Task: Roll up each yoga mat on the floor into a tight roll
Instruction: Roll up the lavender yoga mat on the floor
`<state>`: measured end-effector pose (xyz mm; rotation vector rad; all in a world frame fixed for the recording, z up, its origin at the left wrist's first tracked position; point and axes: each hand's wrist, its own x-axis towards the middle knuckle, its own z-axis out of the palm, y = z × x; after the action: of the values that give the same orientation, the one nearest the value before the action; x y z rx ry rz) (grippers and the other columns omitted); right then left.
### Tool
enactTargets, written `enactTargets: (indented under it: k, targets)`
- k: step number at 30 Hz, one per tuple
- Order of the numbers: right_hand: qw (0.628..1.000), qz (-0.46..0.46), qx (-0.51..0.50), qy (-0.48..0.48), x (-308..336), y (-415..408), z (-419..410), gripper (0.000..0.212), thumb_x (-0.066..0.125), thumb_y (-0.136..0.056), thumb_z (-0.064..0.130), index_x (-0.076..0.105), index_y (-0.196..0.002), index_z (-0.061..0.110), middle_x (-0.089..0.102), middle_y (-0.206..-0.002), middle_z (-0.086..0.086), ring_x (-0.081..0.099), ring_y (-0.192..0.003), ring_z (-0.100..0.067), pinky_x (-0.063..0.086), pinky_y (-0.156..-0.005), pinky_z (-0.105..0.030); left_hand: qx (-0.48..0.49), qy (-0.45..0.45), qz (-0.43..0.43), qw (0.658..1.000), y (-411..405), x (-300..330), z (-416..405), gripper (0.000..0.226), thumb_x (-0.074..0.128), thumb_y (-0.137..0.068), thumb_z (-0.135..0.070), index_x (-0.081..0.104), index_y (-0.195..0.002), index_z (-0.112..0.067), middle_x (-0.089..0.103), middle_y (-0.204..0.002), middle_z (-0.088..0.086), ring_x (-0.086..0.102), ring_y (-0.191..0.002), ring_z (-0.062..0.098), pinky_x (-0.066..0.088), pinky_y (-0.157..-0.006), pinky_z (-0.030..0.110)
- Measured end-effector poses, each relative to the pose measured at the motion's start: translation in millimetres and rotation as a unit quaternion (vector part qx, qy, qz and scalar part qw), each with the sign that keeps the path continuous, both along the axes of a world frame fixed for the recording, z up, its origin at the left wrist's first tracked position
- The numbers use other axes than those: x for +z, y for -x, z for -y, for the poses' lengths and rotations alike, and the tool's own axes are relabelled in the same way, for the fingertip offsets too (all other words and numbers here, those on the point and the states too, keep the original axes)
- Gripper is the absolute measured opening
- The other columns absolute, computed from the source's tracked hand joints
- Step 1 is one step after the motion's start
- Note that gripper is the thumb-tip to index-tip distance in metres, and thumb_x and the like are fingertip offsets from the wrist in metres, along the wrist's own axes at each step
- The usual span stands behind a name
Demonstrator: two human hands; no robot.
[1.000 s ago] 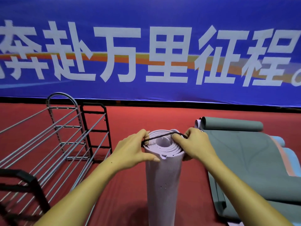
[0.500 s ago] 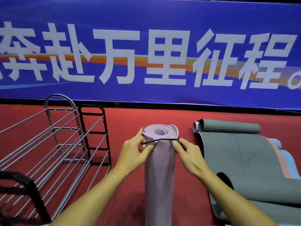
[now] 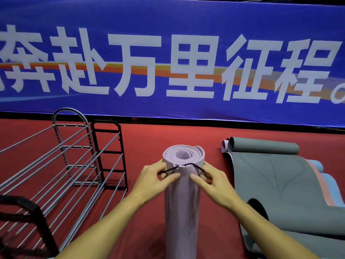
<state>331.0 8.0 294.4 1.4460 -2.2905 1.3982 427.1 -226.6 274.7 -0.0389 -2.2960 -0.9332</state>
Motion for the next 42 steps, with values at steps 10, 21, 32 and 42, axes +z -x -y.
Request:
enactTargets:
  k: [10, 21, 32, 42]
  targets:
    - [0.993, -0.019, -0.078, 0.092, -13.7, 3.8, 18.3, 0.022, 0.072, -0.098, 0.026, 0.076, -0.096, 0.005, 0.047, -0.158, 0.014, 0.067, -0.084, -0.011, 0.051, -0.086, -0.028, -0.029, -0.027, -0.052, 0.998, 8.3, -6.3, -7.4, 0.06, 0.062, -0.1, -0.048, 0.045, -0.061, -0.005, 0.064, -0.1, -0.012, 0.058, -0.076, 0.027, 0.045, -0.064, 0.046]
    - [0.99, 0.076, -0.054, 0.107, -12.7, 10.9, 20.9, 0.018, 0.086, -0.084, 0.025, 0.081, -0.098, 0.017, 0.055, -0.145, 0.026, 0.057, -0.081, 0.006, 0.053, -0.085, -0.038, -0.074, -0.082, -0.015, 0.994, 8.6, 2.0, -11.2, 0.056, 0.086, -0.085, -0.038, 0.045, -0.057, -0.011, 0.054, -0.084, -0.005, 0.038, -0.065, 0.017, 0.03, -0.06, 0.033]
    - [0.996, 0.003, -0.072, 0.061, -12.0, 19.9, 14.5, 0.038, 0.079, -0.091, 0.029, 0.057, -0.061, 0.023, 0.063, -0.127, 0.022, 0.061, -0.085, -0.016, 0.047, -0.071, -0.031, -0.067, -0.056, 0.036, 0.996, 22.4, -14.9, 2.4, 0.042, 0.084, -0.087, -0.023, 0.056, -0.057, -0.013, 0.051, -0.153, -0.011, 0.064, -0.099, 0.006, 0.045, -0.08, 0.027]
    - [0.972, 0.047, -0.109, -0.202, -78.3, 74.8, 7.5, 0.049, 0.022, -0.096, 0.05, 0.055, -0.086, 0.017, 0.057, -0.121, 0.007, 0.055, -0.11, -0.014, 0.045, -0.099, -0.044, -0.064, -0.19, 0.201, 0.959, 48.5, -86.8, 53.7, 0.075, 0.086, -0.059, -0.077, 0.076, -0.075, -0.004, 0.065, -0.138, -0.013, 0.051, -0.133, -0.009, 0.044, -0.106, 0.024]
